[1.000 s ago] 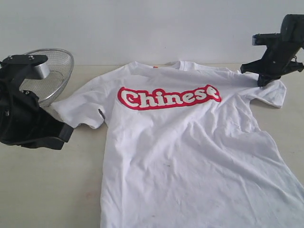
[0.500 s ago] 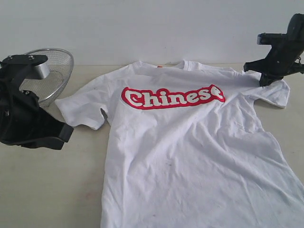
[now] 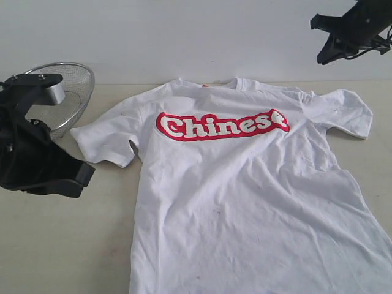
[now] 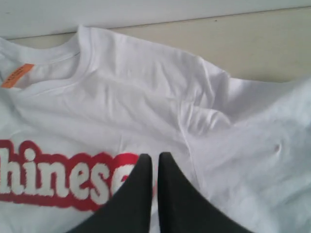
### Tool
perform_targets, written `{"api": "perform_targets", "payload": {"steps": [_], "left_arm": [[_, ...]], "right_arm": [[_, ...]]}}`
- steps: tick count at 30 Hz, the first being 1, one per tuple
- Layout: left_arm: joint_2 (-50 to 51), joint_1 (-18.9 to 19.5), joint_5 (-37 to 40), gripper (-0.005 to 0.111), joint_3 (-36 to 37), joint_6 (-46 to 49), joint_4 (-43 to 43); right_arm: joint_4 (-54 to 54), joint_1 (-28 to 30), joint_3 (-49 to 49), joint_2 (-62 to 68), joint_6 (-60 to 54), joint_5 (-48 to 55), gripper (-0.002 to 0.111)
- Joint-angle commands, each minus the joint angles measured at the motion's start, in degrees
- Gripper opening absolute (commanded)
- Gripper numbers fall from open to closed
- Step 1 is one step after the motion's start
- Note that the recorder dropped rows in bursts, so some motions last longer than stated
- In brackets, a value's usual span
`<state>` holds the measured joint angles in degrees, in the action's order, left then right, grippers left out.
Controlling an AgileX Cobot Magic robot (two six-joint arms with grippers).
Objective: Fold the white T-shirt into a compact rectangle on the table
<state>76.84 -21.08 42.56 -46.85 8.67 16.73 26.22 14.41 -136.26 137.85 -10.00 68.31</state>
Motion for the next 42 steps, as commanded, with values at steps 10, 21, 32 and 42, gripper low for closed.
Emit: {"api": "perform_targets", "payload": {"steps": [10,21,32,42], "left_arm": [[1.8,-0.2,4.1,0.004,0.4,14.1,15.5],[6.9,-0.3,7.1,0.004,0.4,26.0,29.6],[12.8,-0.6,7.0,0.004,6.3,30.5,34.8],[17.4,-11.7,-0.6,0.004,7.2,31.2,37.5]], "right_arm": [[1.6,-8.0,40.3,-26.8,-4.4,-4.9,0.0],[1.3,-24.1,80.5,-50.2,-5.4,-18.8,0.0],[3.9,-28.9,99.2,-60.1,-5.4,-22.5,0.0],[5.1,-35.6,99.6,-60.1,-3.7,-25.4,0.0]]}}
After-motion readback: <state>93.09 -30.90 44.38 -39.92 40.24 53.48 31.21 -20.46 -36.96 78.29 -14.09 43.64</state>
